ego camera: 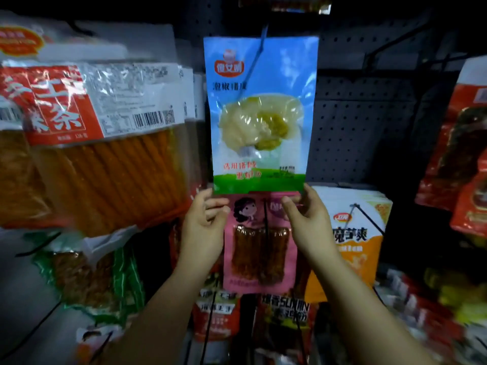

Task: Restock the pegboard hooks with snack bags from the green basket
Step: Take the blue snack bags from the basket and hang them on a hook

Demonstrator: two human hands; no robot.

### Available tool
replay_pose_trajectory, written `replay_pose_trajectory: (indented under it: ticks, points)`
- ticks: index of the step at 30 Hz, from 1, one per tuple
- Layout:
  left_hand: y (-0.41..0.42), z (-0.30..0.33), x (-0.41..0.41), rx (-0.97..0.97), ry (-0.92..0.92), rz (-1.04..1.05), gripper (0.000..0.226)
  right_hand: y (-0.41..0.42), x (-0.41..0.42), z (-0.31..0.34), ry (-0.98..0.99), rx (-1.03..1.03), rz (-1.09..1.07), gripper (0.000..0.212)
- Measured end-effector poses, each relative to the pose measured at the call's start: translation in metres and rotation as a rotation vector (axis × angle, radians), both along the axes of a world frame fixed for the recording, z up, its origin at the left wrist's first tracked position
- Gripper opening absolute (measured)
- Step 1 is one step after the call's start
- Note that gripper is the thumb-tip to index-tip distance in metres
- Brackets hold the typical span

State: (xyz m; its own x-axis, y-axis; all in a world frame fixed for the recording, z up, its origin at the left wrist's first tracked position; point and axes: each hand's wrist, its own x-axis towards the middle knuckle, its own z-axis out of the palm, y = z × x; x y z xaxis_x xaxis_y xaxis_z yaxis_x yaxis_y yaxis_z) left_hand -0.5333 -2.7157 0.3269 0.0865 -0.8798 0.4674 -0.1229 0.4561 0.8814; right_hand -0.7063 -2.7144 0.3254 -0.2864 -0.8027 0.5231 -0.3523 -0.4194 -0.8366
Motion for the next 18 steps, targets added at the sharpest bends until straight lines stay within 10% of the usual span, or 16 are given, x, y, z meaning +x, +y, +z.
replay_pose_trajectory:
  ticks: [18]
  points:
    - [0.199,-0.281,-0.143,0.534,-0.365,-0.685,0.031,0.313,-0.142,-0.312,-0.277,0.784,-0.339,0.019]
